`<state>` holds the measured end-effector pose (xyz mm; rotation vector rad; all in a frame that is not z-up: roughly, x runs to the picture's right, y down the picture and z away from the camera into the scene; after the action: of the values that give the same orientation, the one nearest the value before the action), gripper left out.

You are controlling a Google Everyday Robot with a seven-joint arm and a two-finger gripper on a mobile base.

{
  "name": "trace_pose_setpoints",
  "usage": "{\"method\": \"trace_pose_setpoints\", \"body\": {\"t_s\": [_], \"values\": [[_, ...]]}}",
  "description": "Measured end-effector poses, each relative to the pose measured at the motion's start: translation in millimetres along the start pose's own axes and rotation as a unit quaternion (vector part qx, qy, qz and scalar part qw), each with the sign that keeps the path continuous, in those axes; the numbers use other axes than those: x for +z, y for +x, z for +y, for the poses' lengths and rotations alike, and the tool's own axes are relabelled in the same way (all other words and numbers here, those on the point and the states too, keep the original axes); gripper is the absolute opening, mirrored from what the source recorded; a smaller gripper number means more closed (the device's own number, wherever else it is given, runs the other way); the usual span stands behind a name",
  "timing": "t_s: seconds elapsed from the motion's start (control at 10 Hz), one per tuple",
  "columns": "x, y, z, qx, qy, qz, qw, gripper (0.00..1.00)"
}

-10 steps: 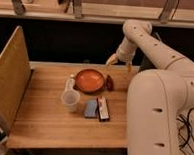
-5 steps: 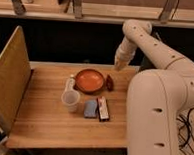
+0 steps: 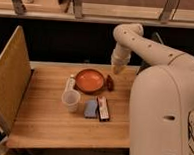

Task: Push the eraser across the table

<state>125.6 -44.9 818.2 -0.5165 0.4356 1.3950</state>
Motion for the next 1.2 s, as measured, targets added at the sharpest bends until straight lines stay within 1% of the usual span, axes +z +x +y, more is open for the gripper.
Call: {"method": "trace_pose_setpoints", "body": {"t_s": [0.1,0.2,0.3,0.4,0.5,0.6,1.0,1.1,1.2], "values": [[1,13,-2,-0.003,0.013,0.003,0.9999,0.0],[2,24,-1,-0.003,0.019,0.008,0.9998,0.0],[4,40,3,-0.001,0.022,0.019,0.9996,0.0],[6,60,3,0.001,0.02,0.038,0.9991,0.0],[7,70,3,0.004,0.017,0.05,0.9986,0.0],[7,73,3,0.004,0.018,0.052,0.9985,0.0],[7,71,6,0.001,0.015,0.05,0.9986,0.0],[8,75,15,-0.011,0.012,0.051,0.9986,0.0],[13,83,29,-0.028,0.007,0.057,0.998,0.0]]}}
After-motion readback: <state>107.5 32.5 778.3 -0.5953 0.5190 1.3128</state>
